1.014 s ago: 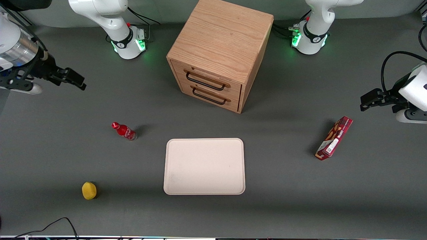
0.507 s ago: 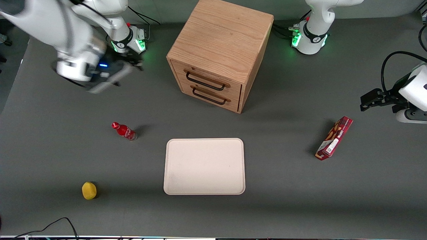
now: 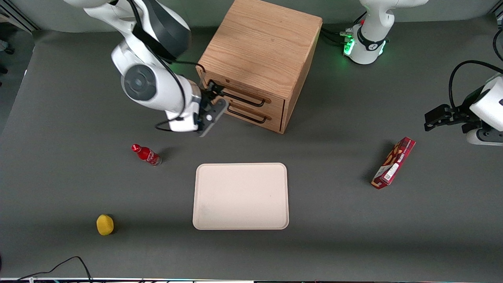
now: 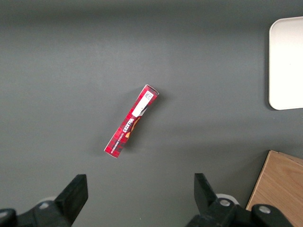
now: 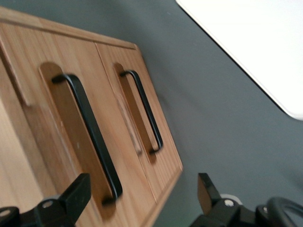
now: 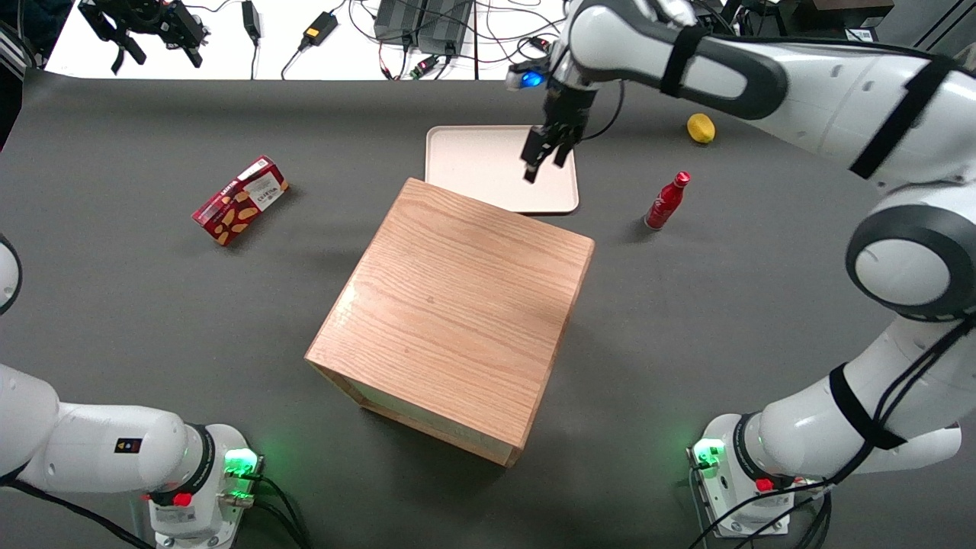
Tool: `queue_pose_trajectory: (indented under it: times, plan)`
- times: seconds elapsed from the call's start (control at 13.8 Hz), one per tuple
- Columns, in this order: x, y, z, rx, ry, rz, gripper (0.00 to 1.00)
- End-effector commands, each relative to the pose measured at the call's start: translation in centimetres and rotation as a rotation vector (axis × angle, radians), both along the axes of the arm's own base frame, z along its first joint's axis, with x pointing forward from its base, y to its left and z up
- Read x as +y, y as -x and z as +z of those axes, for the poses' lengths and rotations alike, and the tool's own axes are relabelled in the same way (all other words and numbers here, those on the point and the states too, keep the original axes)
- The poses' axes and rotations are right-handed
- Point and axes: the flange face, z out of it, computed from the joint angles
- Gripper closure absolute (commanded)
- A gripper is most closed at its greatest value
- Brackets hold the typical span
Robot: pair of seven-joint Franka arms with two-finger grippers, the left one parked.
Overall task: Open upper drawer
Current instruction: 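Move the right gripper to the upper drawer's black handle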
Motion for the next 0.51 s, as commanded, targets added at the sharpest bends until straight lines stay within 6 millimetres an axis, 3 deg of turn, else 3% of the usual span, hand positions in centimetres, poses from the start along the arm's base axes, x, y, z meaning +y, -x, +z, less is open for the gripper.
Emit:
queue_pose_trajectory:
  times: [0.0,0.43]
  plan:
    - [2.1,-0.6,-2.5,0.014,-0.053,0.023,0.0]
    - [4.9,1.6,-3.9,0.02,-0.065,0.038,0.0]
